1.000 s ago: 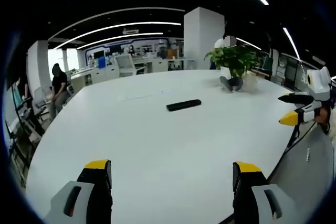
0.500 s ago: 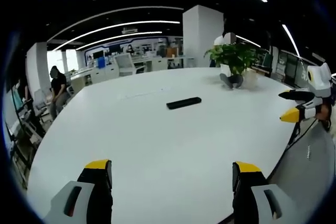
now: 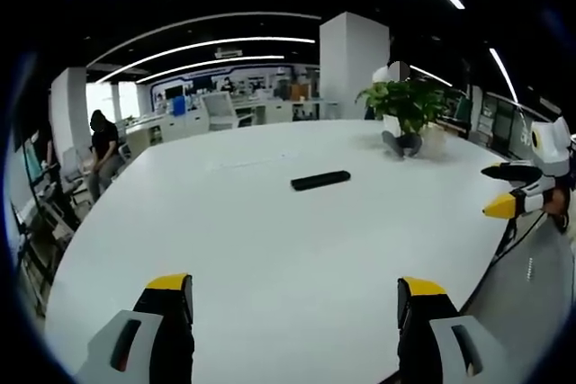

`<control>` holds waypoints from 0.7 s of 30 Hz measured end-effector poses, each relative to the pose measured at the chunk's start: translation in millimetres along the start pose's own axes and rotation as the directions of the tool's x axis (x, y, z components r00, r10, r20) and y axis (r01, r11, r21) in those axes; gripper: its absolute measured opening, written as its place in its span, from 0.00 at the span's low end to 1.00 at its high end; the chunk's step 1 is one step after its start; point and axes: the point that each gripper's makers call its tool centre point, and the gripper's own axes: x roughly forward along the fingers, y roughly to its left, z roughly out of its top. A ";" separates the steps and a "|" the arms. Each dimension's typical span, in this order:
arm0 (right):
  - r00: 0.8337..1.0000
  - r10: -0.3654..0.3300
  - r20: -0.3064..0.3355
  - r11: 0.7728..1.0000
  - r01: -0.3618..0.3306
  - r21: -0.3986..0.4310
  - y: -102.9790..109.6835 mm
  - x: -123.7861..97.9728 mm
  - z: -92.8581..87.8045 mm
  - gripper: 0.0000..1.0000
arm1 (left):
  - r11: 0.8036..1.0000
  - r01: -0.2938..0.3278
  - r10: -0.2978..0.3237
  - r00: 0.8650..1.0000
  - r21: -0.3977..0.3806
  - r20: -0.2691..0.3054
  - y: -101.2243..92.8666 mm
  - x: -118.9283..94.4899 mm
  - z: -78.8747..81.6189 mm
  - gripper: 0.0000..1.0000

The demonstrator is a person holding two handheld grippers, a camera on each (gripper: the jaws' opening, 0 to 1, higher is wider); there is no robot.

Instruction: Press the specified remote control buttons in sequence, fully releasing each button before pressing the next.

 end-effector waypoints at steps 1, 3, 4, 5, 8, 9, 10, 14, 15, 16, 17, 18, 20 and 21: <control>1.000 0.000 0.000 1.000 0.000 0.000 0.1 0.0 -0.1 0.94 | 1.000 -0.002 0.002 1.000 -0.003 0.002 1.3 0.4 0.1 0.98; 1.000 0.001 -0.004 1.000 -0.001 -0.002 0.1 0.4 -0.8 0.94 | 1.000 -0.001 0.001 1.000 -0.008 0.003 2.1 0.8 0.3 0.98; 1.000 0.006 -0.007 1.000 -0.006 -0.001 1.1 0.4 -1.1 0.93 | 1.000 -0.001 0.001 1.000 -0.009 0.002 2.3 1.0 0.2 0.98; 1.000 0.007 -0.007 1.000 -0.007 -0.002 1.6 0.4 -1.0 0.93 | 1.000 -0.002 0.002 1.000 -0.008 0.002 2.4 1.0 0.2 0.98; 1.000 0.008 -0.004 1.000 -0.008 -0.006 1.8 0.3 -0.1 0.93 | 1.000 -0.005 0.005 1.000 0.000 0.003 2.1 0.8 1.3 0.98; 1.000 0.009 -0.004 1.000 -0.009 -0.005 1.9 0.4 -0.2 0.93 | 1.000 -0.003 0.003 1.000 0.007 0.003 1.1 0.8 1.9 0.98; 1.000 0.009 -0.006 1.000 -0.009 -0.004 1.8 0.5 -0.6 0.93 | 1.000 -0.001 0.001 1.000 0.008 0.002 0.4 0.9 2.3 0.98; 1.000 0.009 -0.007 1.000 -0.009 0.003 1.2 0.6 -0.9 0.93 | 1.000 0.003 -0.003 1.000 0.010 0.004 0.9 3.6 7.4 0.98; 1.000 0.010 -0.010 1.000 -0.010 0.003 1.1 0.8 -1.4 0.93 | 1.000 0.005 -0.005 1.000 0.011 0.005 0.5 4.3 10.3 0.98; 1.000 0.010 -0.012 1.000 -0.010 0.003 1.2 0.9 -1.7 0.92 | 1.000 0.007 -0.007 1.000 0.014 0.007 0.1 5.4 13.0 0.98; 1.000 0.012 -0.018 1.000 -0.012 0.001 1.5 1.3 -2.8 0.92 | 1.000 0.011 -0.011 1.000 0.020 0.012 0.0 7.7 17.0 0.98; 1.000 0.012 -0.019 1.000 -0.012 -0.001 1.6 1.4 -2.9 0.92 | 1.000 0.013 -0.013 1.000 0.026 0.013 0.0 9.2 19.5 0.98; 1.000 0.014 -0.020 1.000 -0.014 -0.004 2.1 1.5 -3.1 0.92 | 0.999 0.020 -0.021 1.000 0.042 0.017 -0.3 12.8 27.1 0.98; 1.000 0.014 -0.020 1.000 -0.014 -0.004 2.2 1.6 -3.1 0.92 | 0.999 0.023 -0.024 1.000 0.047 0.019 -0.2 14.2 30.2 0.98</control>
